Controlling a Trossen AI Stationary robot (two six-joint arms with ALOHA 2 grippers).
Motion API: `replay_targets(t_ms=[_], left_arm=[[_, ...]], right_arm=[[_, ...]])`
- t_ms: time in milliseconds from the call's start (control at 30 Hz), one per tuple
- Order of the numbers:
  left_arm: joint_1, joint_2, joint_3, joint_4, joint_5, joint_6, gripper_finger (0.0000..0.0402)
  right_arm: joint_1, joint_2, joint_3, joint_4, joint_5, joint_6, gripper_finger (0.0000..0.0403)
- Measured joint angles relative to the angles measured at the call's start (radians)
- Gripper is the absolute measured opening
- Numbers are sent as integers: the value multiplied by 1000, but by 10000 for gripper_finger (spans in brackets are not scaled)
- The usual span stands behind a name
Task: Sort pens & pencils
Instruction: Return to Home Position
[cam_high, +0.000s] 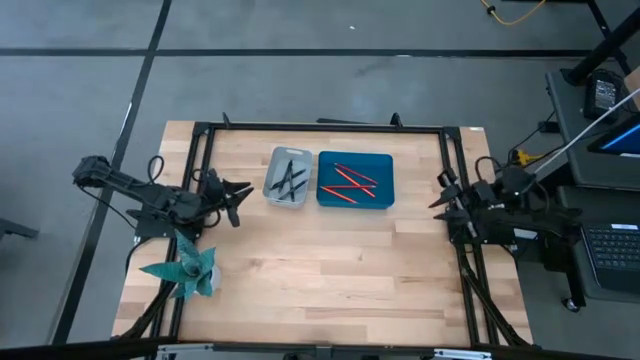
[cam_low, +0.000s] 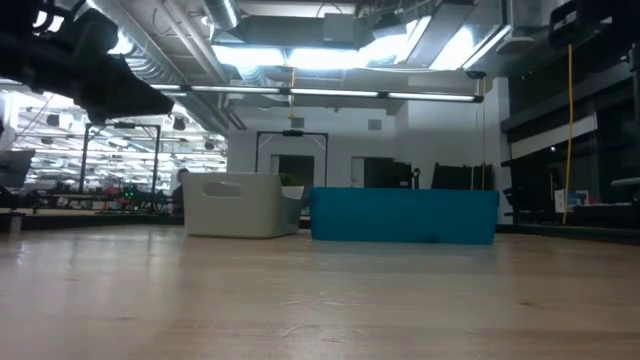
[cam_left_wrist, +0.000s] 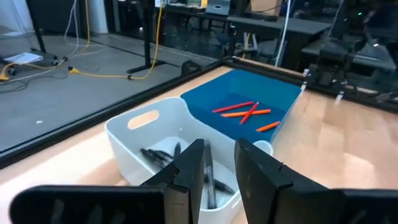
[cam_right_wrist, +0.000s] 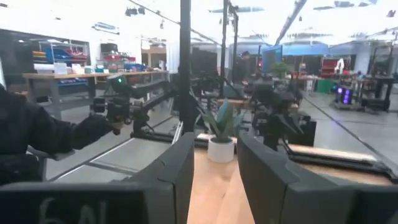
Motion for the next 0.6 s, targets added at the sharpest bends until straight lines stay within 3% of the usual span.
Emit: replay_targets(t_ms=[333,600], left_arm=[[113,0,-63,-1,-7,2,82],[259,-12,-71,-2,75,64,82]], right_arm=[[-21,0,-67,44,22,-34,124],[-85,0,-63,30,229,-108,124]])
